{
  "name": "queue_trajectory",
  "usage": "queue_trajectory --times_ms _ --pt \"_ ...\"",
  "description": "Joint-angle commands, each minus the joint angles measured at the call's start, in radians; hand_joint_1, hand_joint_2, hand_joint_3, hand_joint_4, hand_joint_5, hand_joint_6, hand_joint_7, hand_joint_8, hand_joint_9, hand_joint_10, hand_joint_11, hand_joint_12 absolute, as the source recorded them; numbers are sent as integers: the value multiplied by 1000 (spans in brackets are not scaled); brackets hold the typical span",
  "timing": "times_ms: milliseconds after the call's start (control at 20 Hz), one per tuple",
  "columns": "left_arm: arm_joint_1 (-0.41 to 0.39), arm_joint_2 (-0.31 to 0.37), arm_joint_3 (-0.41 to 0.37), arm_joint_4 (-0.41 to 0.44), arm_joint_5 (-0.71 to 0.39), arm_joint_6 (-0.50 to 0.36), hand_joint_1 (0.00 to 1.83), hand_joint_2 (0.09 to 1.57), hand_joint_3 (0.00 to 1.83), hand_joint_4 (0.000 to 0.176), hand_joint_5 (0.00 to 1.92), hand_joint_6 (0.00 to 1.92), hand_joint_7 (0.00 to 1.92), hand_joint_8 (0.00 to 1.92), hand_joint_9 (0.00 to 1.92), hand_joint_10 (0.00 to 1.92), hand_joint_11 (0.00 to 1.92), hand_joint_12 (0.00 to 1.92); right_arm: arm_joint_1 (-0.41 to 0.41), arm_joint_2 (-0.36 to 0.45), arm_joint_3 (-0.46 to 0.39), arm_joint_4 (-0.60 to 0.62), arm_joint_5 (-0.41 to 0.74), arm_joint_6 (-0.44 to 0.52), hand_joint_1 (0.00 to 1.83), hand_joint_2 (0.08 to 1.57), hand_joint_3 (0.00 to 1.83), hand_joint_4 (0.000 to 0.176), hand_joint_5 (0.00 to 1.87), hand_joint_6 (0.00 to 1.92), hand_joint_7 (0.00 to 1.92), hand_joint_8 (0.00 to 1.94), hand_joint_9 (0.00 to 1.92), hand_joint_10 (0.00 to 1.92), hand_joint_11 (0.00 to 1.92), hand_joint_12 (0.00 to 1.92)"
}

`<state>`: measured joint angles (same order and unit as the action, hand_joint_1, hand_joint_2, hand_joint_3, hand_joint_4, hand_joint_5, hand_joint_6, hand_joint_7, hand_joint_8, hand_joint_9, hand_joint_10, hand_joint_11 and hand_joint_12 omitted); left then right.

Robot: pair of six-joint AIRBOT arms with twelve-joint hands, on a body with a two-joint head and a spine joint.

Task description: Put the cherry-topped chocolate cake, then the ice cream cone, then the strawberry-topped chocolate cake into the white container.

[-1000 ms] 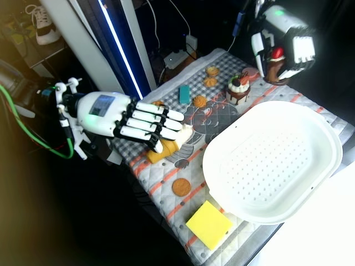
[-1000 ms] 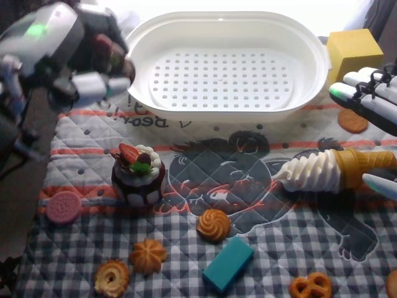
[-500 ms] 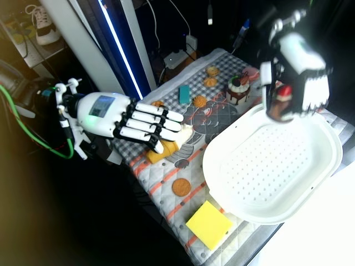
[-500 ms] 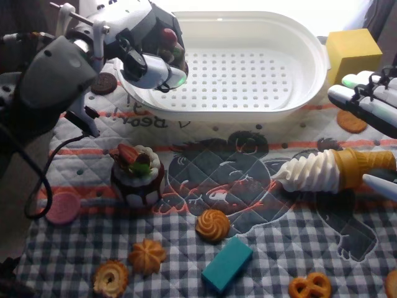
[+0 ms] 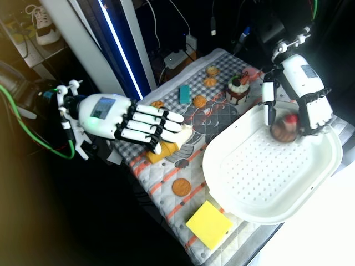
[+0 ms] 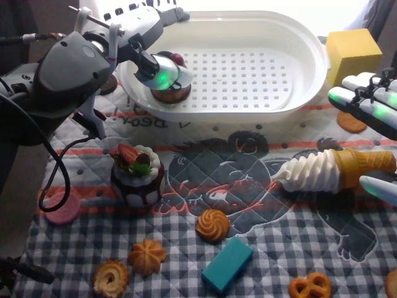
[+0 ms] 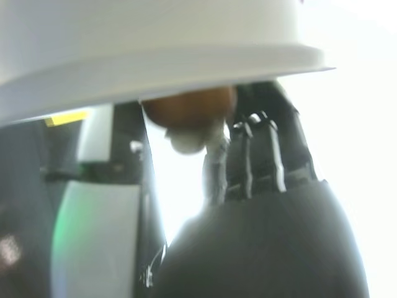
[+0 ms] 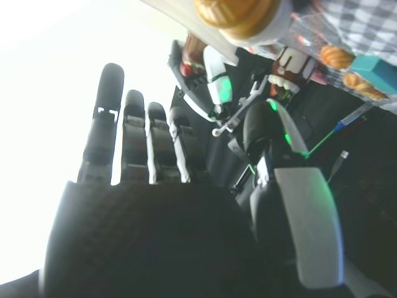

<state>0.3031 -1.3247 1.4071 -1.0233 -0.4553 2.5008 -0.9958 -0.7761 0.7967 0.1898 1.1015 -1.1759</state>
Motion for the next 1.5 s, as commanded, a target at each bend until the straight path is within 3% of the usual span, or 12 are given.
queue_trajectory --times_ms 0,150,200,350,500,650,950,1000,1100,1150,1250,1450 --pt "-3 8 -3 30 -82 -6 818 1105 0 120 45 70 5 1 2 80 0 1195 7 2 3 -8 126 6 371 1363 0 0 0 0 1 0 0 256 0 1409" --pt "14 54 -53 130 -113 -158 739 1030 0 159 0 0 0 0 0 0 0 811 7 3 9 -12 126 41 414 1352 0 0 0 0 3 1 0 440 0 1497" --pt "20 81 -74 181 -124 -247 750 1029 0 173 0 0 0 0 0 0 0 435 7 3 16 -18 123 67 456 1344 0 0 0 0 0 0 0 465 0 1502" --pt "49 168 -128 381 -174 -602 659 1091 8 135 0 0 0 0 0 0 0 20 1 -3 53 -29 94 154 576 1263 0 0 0 0 34 9 0 524 0 1491" --pt "94 253 -210 515 -295 -798 595 1264 41 153 0 0 0 0 0 0 0 0 11 -18 71 -32 47 155 682 1219 0 0 12 5 84 22 0 517 0 1359" --pt "171 327 -317 582 -444 -847 686 1332 37 173 16 6 0 0 0 0 0 0 24 -50 90 -38 5 155 673 1218 1 0 38 11 152 26 1 717 0 1590" --pt "284 406 -438 633 -647 -863 667 1367 27 156 27 9 0 0 3 1 35 17 58 -128 144 -37 -85 155 852 1216 0 0 111 41 181 38 0 805 0 1547" --pt "305 421 -457 637 -681 -867 629 1401 0 163 23 3 3 0 24 13 6 313 74 -155 165 -37 -121 155 913 1246 7 0 210 92 327 104 82 907 0 1518" --pt "320 432 -468 642 -694 -868 612 1394 0 165 41 8 50 13 38 20 0 502 87 -177 182 -38 -141 155 1032 1296 6 0 356 724 602 540 405 1116 191 1781" --pt "324 434 -469 641 -692 -868 583 1397 0 174 37 6 40 6 18 12 0 441 92 -178 182 -38 -139 155 1114 1297 0 0 516 1387 742 1235 595 1322 456 1815" --pt "333 437 -469 632 -692 -868 573 1393 0 176 30 2 72 18 34 19 0 423 107 -162 177 -52 -124 155 1140 1321 3 0 544 1479 722 1622 733 1675 728 1914" --pt "348 444 -476 629 -699 -868 581 1384 0 175 50 3 65 1 0 1 0 73 144 -103 144 -96 -58 155 1152 1307 0 0 578 1431 740 1621 662 1734 663 1921"
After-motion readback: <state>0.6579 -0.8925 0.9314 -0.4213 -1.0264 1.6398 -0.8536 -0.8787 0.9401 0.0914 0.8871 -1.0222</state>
